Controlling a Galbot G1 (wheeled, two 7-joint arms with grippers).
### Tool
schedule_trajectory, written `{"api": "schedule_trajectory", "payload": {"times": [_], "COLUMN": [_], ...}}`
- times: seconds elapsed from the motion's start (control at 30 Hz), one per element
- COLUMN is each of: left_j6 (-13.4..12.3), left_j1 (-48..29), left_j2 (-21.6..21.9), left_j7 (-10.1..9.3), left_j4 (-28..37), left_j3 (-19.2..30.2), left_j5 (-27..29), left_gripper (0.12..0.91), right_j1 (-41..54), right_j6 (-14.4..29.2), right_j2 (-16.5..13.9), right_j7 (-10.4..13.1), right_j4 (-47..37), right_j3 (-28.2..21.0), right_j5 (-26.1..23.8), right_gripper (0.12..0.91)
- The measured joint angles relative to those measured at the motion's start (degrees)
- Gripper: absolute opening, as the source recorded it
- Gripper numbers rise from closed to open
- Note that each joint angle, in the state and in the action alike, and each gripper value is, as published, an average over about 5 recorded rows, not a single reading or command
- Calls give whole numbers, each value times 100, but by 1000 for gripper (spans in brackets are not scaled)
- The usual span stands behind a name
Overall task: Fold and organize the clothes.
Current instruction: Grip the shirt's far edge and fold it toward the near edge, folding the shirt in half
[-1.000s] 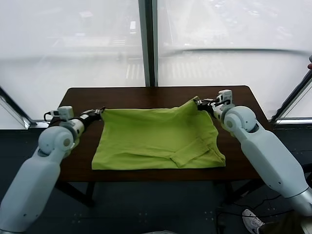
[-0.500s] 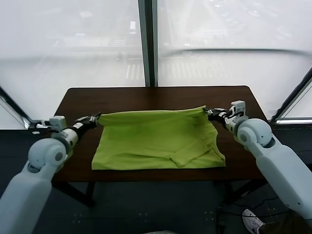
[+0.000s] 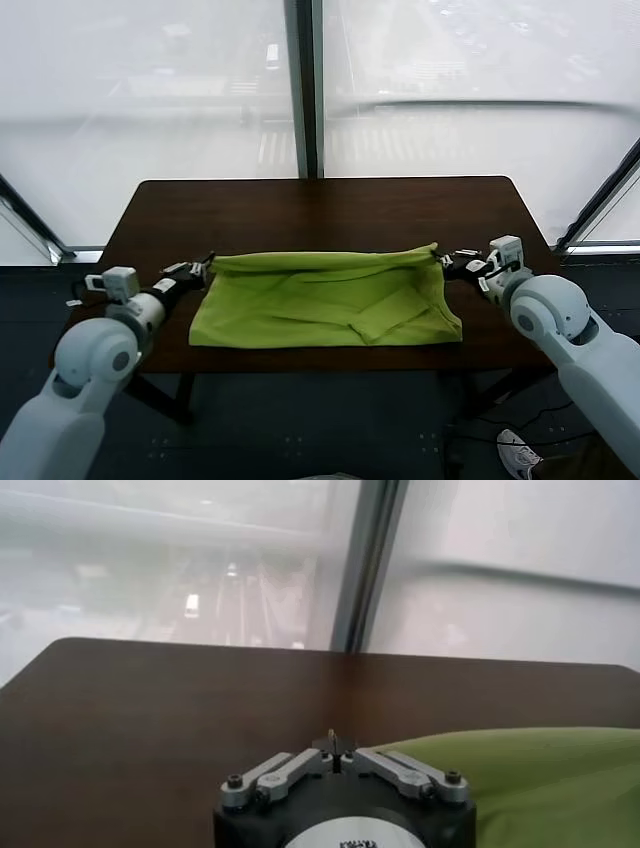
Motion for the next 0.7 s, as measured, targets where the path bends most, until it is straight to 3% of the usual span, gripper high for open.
{"api": "schedule_trajectory", "payload": {"times": [0.33, 0.7], "left_j6": [45, 75], "left_j1": [691, 1299], "left_j2": [-166, -225], "left_j7": [-48, -29], "left_j4": [-574, -810], "left_j3": [-246, -501], "left_j5": [47, 172], "left_gripper": [149, 149], "right_j1": [-641, -739], "right_j6": [-141, -265], "right_j2": [-493, -778], "right_j7": [58, 56], "right_j4": [450, 610], "right_j3": [-47, -227], "right_j5": [3, 160], "right_gripper": [139, 139]}}
